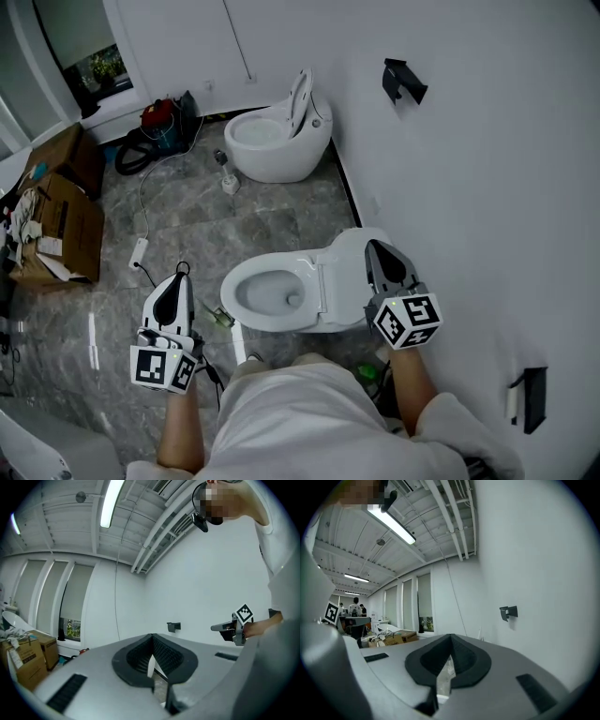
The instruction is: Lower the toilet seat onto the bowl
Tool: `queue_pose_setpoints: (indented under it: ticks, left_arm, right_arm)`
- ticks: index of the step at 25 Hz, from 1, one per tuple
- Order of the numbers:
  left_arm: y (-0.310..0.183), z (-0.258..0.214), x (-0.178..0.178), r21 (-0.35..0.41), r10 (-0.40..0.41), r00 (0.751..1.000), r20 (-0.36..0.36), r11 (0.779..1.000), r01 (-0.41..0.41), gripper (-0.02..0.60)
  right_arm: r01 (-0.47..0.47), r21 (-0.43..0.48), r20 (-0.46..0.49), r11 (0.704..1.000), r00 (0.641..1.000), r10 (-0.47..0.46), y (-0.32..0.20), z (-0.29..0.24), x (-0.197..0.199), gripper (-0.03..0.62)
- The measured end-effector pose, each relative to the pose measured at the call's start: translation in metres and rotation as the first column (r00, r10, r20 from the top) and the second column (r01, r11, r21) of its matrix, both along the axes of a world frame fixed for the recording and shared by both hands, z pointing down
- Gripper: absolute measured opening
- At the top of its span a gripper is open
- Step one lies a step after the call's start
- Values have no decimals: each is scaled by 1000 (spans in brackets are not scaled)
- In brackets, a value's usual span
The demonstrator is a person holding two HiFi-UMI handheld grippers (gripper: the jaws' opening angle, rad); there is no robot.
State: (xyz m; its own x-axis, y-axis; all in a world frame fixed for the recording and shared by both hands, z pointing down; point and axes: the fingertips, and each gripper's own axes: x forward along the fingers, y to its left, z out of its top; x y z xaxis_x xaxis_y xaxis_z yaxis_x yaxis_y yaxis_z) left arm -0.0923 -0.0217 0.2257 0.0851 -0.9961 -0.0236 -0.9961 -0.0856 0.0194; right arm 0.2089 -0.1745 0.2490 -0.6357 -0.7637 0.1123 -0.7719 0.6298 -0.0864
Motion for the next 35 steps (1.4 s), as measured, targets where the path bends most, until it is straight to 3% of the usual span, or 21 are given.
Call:
queue_pose_setpoints:
  ticks: [12,19,25,35]
  left_arm:
    - [32,-29,-50,36,-103,994,-31,994,104,6]
    - [22,-36,-52,52,-60,998,-37,997,62,6]
    - [10,-33,-48,56,1,999,-39,998,1,6]
    - [16,-20,-54,38,35,998,-54,999,-33,6]
  right_arm:
    - [-103,134,-27,986,994,107,20,-57,21,-3]
    - [-132,79,62,988,990,128,37,-67,27,-3]
    - [-142,81,49,987,989,138,46,-67,16,-3]
    - [-138,54,36,989,990,136,56,-54,-9,-3]
